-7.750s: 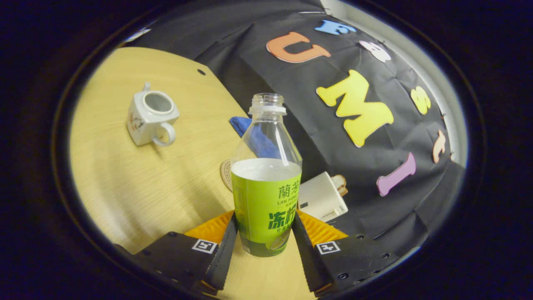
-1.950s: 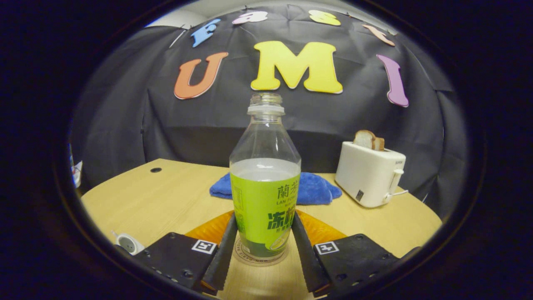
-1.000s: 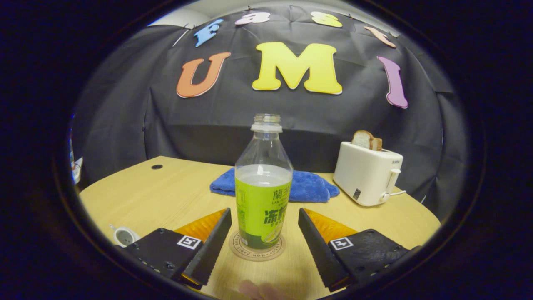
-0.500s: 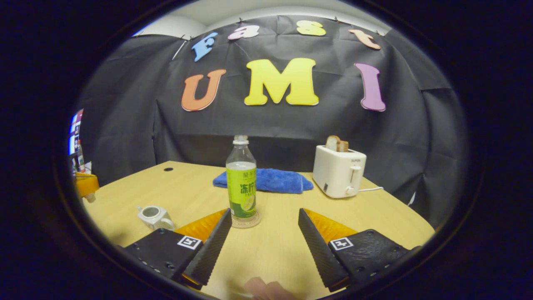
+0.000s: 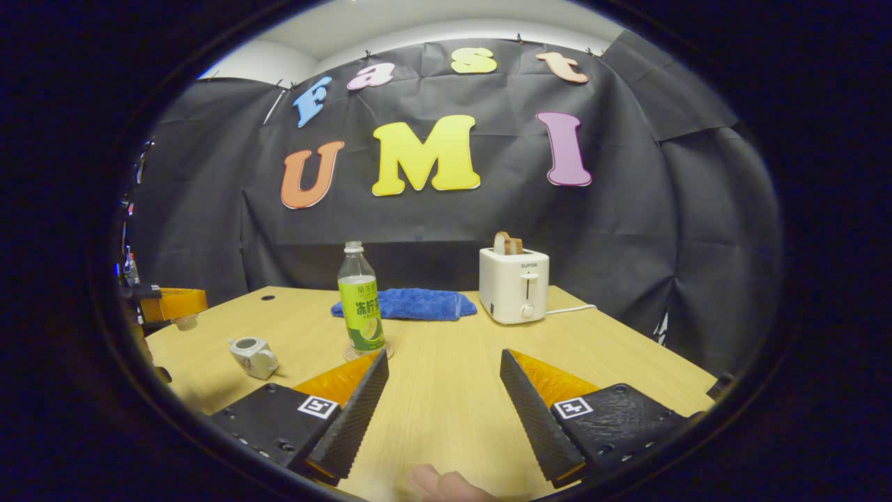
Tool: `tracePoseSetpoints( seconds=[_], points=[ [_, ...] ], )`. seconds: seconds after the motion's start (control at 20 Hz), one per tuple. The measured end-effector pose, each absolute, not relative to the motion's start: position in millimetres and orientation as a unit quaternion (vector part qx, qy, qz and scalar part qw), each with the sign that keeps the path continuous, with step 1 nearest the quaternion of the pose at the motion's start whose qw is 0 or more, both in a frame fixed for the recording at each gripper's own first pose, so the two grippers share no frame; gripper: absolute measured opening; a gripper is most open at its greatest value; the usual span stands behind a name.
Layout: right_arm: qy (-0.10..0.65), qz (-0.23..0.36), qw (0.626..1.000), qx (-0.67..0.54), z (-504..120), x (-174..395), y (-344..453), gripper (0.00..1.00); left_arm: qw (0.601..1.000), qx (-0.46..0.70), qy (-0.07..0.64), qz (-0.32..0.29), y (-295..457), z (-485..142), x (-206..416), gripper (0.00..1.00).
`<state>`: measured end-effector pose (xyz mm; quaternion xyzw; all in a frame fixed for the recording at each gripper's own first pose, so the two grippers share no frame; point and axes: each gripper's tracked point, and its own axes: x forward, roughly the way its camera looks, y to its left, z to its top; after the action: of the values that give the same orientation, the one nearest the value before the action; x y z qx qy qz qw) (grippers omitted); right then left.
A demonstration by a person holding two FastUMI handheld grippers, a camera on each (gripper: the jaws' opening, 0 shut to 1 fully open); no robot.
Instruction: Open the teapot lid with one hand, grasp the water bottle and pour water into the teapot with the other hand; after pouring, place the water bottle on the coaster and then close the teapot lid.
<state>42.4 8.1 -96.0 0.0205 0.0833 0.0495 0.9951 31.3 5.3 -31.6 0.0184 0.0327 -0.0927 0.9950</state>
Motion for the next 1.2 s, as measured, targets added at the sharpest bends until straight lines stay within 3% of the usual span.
tracePoseSetpoints(
  seconds=[0.35, 0.75, 0.8, 1.2],
  points=[
    [0.079, 0.029, 0.995, 0.043, -87, 42, -24, 0.96, 0.995, -0.002, -0.026, -0.098, -7, -30, 68, 0.07],
    [0.075, 0.037, 0.996, 0.02, -88, 42, -16, 0.93, 0.996, -0.017, -0.018, -0.091, 6, -60, 103, 0.08],
    [0.075, 0.04, 0.996, 0.018, -88, 42, -13, 0.96, 0.996, -0.019, -0.017, -0.087, 9, -66, 108, 0.08],
    [0.076, 0.06, 0.995, 0.004, -91, 36, 3, 0.96, 0.997, -0.018, 0.031, -0.072, 14, -100, 118, 0.1]
  ],
)
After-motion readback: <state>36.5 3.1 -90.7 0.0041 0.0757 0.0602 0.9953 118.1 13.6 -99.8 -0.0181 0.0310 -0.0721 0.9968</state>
